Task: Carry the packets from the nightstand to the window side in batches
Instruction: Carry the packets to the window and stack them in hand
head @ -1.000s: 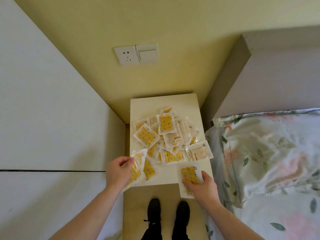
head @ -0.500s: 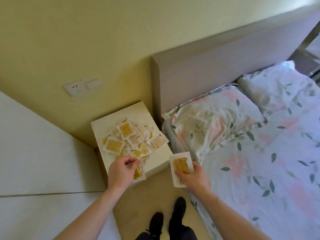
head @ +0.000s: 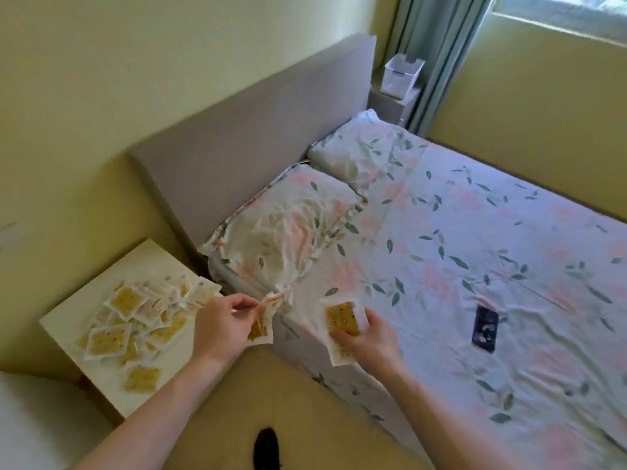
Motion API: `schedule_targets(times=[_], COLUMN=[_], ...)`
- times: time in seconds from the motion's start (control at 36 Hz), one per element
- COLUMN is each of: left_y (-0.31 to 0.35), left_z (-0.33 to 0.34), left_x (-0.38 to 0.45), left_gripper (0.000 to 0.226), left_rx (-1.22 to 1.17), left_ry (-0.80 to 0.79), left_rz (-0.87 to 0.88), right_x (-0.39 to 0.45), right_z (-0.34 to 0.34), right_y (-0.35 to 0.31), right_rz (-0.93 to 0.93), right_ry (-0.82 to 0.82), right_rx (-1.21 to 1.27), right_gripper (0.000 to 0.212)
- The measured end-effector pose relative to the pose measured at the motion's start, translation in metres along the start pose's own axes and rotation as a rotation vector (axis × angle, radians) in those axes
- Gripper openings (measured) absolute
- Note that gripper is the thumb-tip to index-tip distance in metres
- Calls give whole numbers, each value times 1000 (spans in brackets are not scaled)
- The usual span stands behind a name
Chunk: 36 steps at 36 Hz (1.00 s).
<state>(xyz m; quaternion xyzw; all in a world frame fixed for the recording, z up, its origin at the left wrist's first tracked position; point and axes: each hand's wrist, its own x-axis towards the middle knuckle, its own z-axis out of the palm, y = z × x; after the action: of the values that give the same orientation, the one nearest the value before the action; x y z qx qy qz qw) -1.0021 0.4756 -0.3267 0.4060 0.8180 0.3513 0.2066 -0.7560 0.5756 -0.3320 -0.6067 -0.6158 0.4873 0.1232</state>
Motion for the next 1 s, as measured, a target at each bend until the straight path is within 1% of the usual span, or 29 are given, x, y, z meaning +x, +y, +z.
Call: schedule_targets(times=[0.08,0.25,0.44,0.53,0.61,0.67,0.83,0.92,1.0], left_y=[36,117,210,239,266,291,358,392,421], left_z=[33,109,197,229,257,275,342,381,422], left_x=[-18,-77,-154,-176,-191,-199,-210,-216,-223], left_gripper=[11,11,9,7,11,9,7,6,7], left_rx=[9,-32,-108,-129,-123,-104,-90,-114,-126], left_ry=[-30,-94,-184,-213,-249,-256,-269,-299,-332], left_rz=[83,172,267,267,280,299,340,326,308], right_x=[-18,-62,-114,-131,-138,-139,-139,-138,-139], right_z=[-49,-156,-269,-310,-349,-374,-449,-487,-527], right_y=[33,104,184,212,238,255,301,325,347], right_rz=[-8,-27,-30,-23,-7,6,12,37,58], right_ry=[47,105,191,221,261,286,344,392,395], right_rx=[24,81,92,103,128,132,186,218,207], right_gripper=[39,40,32,31,35,37,29,32,34])
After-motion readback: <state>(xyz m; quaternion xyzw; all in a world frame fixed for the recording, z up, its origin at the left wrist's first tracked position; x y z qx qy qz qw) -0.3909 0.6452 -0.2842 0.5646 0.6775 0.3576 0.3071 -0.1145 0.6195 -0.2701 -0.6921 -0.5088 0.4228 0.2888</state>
